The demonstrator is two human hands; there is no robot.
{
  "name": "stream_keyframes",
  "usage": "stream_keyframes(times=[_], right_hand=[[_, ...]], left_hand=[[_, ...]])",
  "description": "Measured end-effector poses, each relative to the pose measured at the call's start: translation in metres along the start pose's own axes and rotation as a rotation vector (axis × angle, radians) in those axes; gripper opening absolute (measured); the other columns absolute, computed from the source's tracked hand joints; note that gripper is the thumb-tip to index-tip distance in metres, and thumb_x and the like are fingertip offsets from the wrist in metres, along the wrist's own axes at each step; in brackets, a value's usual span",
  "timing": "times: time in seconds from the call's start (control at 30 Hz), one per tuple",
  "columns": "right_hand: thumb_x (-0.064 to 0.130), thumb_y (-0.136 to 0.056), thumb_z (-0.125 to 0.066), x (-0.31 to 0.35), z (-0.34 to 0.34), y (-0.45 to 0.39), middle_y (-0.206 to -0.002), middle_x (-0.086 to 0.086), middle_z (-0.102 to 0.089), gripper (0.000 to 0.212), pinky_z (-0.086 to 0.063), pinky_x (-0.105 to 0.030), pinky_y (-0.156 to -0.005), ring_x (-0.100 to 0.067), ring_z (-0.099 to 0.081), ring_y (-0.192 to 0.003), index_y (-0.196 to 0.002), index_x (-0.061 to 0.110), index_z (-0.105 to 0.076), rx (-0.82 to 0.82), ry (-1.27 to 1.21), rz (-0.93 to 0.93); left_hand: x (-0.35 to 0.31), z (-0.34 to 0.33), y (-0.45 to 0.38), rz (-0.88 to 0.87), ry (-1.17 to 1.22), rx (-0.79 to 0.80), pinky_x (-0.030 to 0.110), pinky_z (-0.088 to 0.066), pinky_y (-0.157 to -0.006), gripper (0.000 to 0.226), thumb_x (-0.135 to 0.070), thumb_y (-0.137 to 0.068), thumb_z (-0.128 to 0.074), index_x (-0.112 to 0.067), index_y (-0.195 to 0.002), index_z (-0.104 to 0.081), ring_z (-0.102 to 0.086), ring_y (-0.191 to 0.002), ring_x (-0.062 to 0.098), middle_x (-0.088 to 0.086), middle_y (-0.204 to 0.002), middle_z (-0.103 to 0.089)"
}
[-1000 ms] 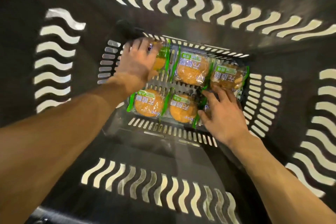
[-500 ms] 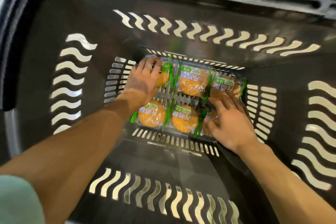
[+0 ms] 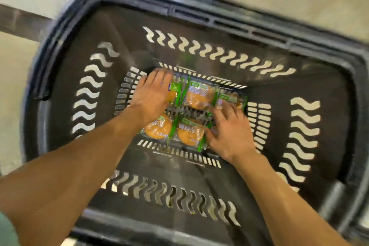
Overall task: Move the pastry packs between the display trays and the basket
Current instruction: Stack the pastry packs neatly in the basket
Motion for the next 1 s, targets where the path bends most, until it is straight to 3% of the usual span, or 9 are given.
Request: stream_keyframes(times=[0.2,0.37,0.43,0.5,0.73,0.9,1.0], right_hand=[[0.054,-0.099,-0.043,0.071,0.153,0.138,-0.166,-0.009,-0.019,0.063,-0.013,-0.047,-0.125,-0.031,-0.014,-0.153,-0.154,0.026,-0.032,-0.101,-0.002,0.013],[0.052,-0.093,-0.052,0.165,0.312,0.277,-0.156,-0.018,-0.039,0.065,-0.034,-0.051,-0.114,-0.041,-0.04,-0.138,-0.149,0.018,-0.044,-0.383,0.047,0.115],[0.053,-0.091,-0.05,0.206,0.365,0.324,-0.152,-0.018,-0.043,0.066,-0.038,-0.052,-0.111,-0.041,-0.042,-0.135,-0.147,0.018,-0.046,-0.507,0.028,0.206],[0.055,-0.09,-0.044,0.247,0.407,0.363,-0.147,-0.016,-0.048,0.064,-0.04,-0.051,-0.108,-0.039,-0.046,-0.131,-0.143,0.019,-0.051,-0.624,-0.019,0.29],[0.057,-0.092,-0.047,0.416,0.494,0.438,-0.142,-0.01,-0.055,0.062,-0.041,-0.043,-0.108,-0.03,-0.05,-0.128,-0.14,0.019,-0.055,-0.856,-0.081,0.588],[0.062,-0.093,-0.041,0.559,0.52,0.431,-0.148,-0.007,-0.05,0.068,-0.039,-0.045,-0.112,-0.025,-0.044,-0.136,-0.145,0.019,-0.05,-0.878,-0.084,0.708],[0.063,-0.092,-0.042,0.641,0.532,0.412,-0.149,-0.007,-0.05,0.069,-0.038,-0.047,-0.113,-0.026,-0.043,-0.138,-0.145,0.02,-0.05,-0.889,-0.096,0.704]], left_hand=[[0.006,0.201,0.147,-0.01,0.085,-0.123,0.044,-0.023,-0.12,0.075,-0.045,-0.1,-0.049,-0.014,-0.16,-0.015,-0.023,-0.151,0.026,0.006,-0.165,-0.025],[0.037,0.393,0.313,-0.015,0.145,-0.405,0.044,-0.044,-0.094,0.061,-0.044,-0.092,-0.059,-0.011,-0.142,-0.048,-0.056,-0.119,0.033,0.011,-0.136,-0.057],[0.058,0.45,0.374,0.001,0.172,-0.557,0.041,-0.045,-0.089,0.055,-0.048,-0.091,-0.052,-0.013,-0.134,-0.054,-0.061,-0.11,0.032,0.009,-0.126,-0.062],[0.081,0.495,0.433,0.019,0.201,-0.655,0.04,-0.048,-0.09,0.059,-0.051,-0.09,-0.048,-0.013,-0.134,-0.056,-0.06,-0.112,0.03,0.009,-0.13,-0.063],[0.195,0.567,0.605,0.191,0.221,-1.037,0.04,-0.046,-0.099,0.055,-0.056,-0.099,-0.043,-0.015,-0.132,-0.059,-0.056,-0.125,0.023,0.002,-0.133,-0.061],[0.305,0.592,0.651,0.311,0.243,-1.241,0.04,-0.044,-0.098,0.054,-0.056,-0.1,-0.044,-0.015,-0.132,-0.059,-0.055,-0.123,0.023,0.002,-0.132,-0.062],[0.381,0.604,0.659,0.312,0.277,-1.257,0.04,-0.045,-0.096,0.053,-0.056,-0.099,-0.045,-0.016,-0.131,-0.06,-0.056,-0.121,0.022,0.001,-0.13,-0.063]])
Point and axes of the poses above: each hand's wrist, its own y-axis away from the middle knuckle, its own z-axis out of the back of the hand, x = y × z, the point moved 1 cm from there along -y, towards the middle knuckle
